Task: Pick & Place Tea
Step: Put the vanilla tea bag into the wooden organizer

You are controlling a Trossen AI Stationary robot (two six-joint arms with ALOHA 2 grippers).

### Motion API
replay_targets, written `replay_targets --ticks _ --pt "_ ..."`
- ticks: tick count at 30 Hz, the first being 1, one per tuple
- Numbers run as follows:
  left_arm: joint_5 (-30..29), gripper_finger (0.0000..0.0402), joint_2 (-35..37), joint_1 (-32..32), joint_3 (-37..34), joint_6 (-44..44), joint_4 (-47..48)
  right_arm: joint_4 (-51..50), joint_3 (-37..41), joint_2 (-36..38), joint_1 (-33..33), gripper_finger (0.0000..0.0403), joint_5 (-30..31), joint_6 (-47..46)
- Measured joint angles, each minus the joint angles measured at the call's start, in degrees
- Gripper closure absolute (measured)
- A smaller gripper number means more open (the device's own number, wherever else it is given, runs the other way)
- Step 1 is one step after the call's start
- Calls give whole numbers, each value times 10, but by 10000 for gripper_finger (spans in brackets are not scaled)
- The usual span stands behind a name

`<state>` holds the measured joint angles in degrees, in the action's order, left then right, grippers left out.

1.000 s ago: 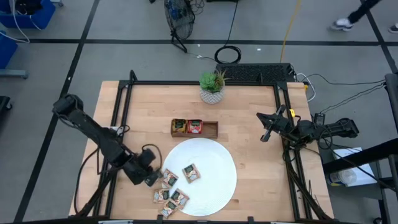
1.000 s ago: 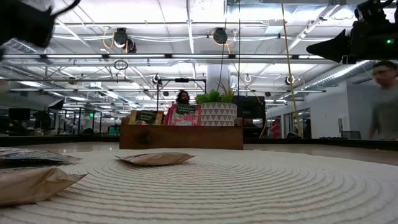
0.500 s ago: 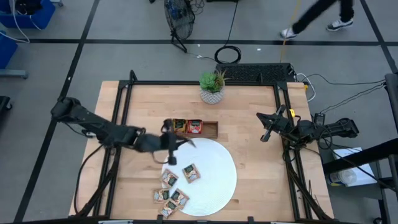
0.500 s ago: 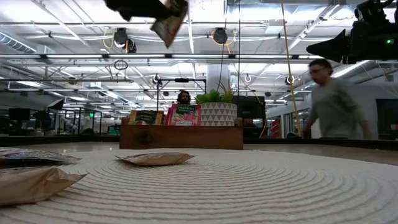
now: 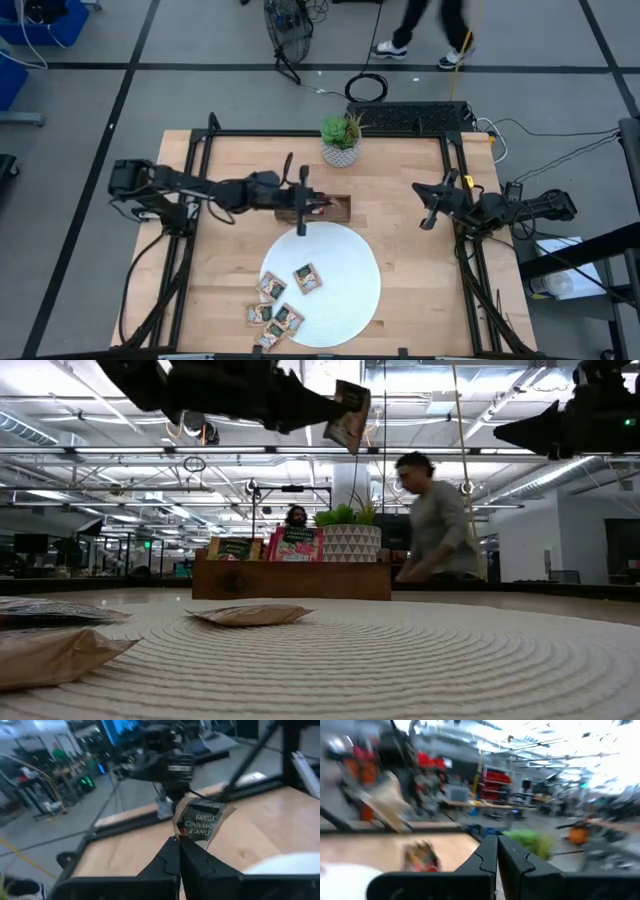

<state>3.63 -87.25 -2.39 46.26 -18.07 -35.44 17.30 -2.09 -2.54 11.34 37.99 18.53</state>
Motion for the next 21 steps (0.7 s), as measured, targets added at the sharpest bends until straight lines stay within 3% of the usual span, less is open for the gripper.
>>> replay_targets --ticks 7,13,17,21 --pt "0 399 -73 -39 1 23 -120 36 0 -2 0 401 -8 -127" --pt "-54 400 -80 -54 6 66 -138 78 0 -23 -7 398 -9 -118" --pt "-57 400 -81 -55 30 68 -90 88 -26 -120 -25 384 -38 -126" --pt "-67 400 -87 -55 52 77 -48 22 -138 -284 -49 347 -38 -149"
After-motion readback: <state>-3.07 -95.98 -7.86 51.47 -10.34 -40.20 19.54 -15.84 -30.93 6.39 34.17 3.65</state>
